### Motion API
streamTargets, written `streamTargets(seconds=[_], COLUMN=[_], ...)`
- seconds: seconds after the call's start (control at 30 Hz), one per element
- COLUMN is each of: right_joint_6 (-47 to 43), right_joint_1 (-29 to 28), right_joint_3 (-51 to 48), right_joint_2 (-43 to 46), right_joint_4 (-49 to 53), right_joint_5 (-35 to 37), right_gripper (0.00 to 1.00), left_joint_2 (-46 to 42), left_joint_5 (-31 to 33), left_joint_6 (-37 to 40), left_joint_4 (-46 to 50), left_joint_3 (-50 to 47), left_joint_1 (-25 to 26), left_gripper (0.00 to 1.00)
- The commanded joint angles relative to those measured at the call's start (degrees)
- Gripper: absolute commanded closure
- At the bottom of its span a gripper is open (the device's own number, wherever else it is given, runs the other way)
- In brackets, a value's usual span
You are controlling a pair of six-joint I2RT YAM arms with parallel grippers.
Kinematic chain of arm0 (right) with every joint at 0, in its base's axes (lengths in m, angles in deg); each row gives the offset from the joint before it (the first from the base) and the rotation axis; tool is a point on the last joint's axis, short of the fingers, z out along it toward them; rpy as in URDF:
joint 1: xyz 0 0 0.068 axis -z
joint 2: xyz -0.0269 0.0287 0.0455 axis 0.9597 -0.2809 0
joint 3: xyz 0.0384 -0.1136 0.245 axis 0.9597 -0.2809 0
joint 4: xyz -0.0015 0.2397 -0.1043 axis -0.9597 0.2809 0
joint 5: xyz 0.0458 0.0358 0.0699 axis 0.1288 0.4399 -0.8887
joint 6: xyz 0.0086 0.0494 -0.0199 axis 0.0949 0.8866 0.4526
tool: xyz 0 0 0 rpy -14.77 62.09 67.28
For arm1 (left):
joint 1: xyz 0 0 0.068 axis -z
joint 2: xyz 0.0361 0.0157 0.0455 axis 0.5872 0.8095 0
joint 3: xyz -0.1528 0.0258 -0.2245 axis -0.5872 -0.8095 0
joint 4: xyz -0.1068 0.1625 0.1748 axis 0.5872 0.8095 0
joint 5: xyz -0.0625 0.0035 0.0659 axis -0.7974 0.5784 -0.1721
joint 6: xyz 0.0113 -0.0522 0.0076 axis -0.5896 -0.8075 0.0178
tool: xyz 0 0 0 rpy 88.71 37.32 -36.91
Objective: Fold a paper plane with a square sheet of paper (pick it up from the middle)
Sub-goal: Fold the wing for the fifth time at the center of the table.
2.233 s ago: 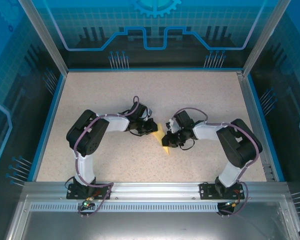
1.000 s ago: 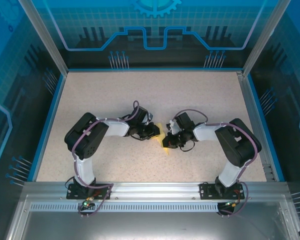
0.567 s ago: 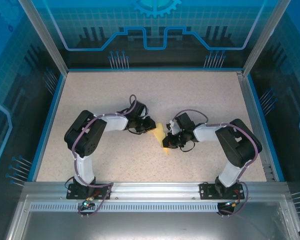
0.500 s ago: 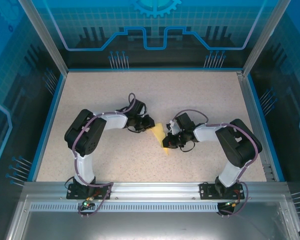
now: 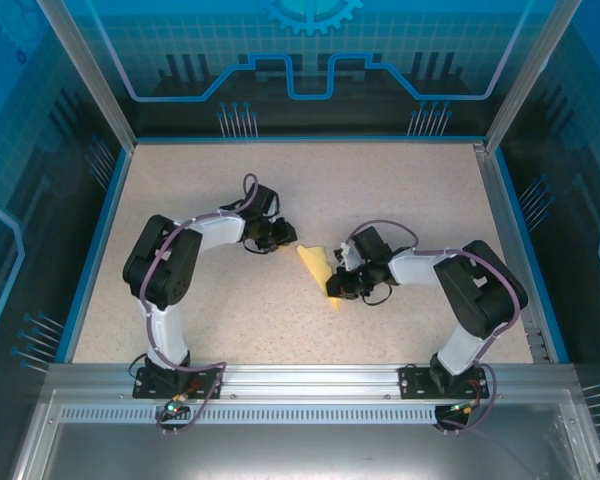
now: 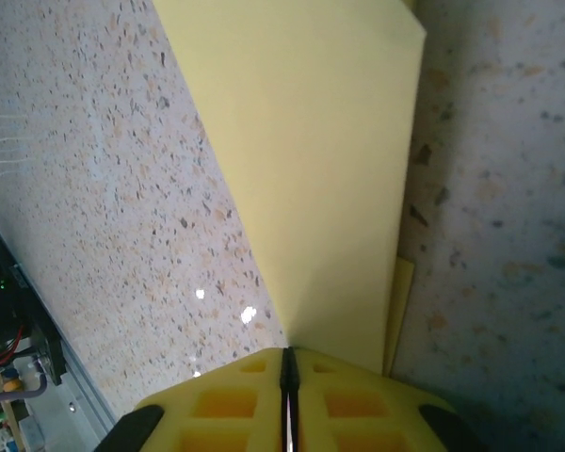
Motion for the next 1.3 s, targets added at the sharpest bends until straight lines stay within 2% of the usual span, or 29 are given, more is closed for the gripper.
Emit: streamTargets(seconds=[0.0,0.07,0.2,0.27,0.37,0.57,0.87,1.07,1.13,1.27], right_joint_6=[0.49,0.08,-0.13,-0.43,-0.51,-0.63,-0.03,-0.03,0.02,0.01], right_joint_1=[-0.20,0.52,5.29,8.88,12.37,13.01,13.00,13.11,13.06,13.05], right_joint_3=[0.62,0.62,-0.84,-1.86,-2.80,-3.84,-5.53,-5.96,-6.04,-5.97], right_joint_2=[5.35,10.14,16.09,16.66,15.92,14.47,15.33,15.66,15.56,15.53], right_joint_4=[3.15,4.84,8.92,9.60,8.77,7.63,6.78,6.72,6.53,6.52], right_joint_5=[-0.14,2.99,10.25,10.38,8.76,9.47,12.37,13.77,13.82,14.11], right_gripper=[0.82,0.73,0.66,0.65,0.65,0.65,0.63,0.63,0.63,0.63], left_joint_2=[-6.77,-8.73,-10.26,-9.88,-7.48,-0.05,9.30,13.07,14.34,17.20], left_joint_5=[1.42,3.68,11.53,15.83,18.44,23.62,28.67,30.71,30.80,30.64], left_joint_6=[1.18,0.58,0.13,-0.70,-2.18,-5.64,-9.37,-10.41,-10.81,-10.75], left_joint_4=[3.69,7.10,15.77,19.30,22.59,31.09,44.09,49.26,50.39,52.57], left_joint_3=[-1.29,-1.49,1.06,3.09,6.67,17.03,29.69,35.43,37.03,41.17], left_joint_1=[0.63,1.72,6.80,10.35,14.98,20.76,23.21,24.50,24.86,25.66], left_gripper=[0.71,0.66,0.54,0.46,0.42,0.33,0.27,0.24,0.10,0.09])
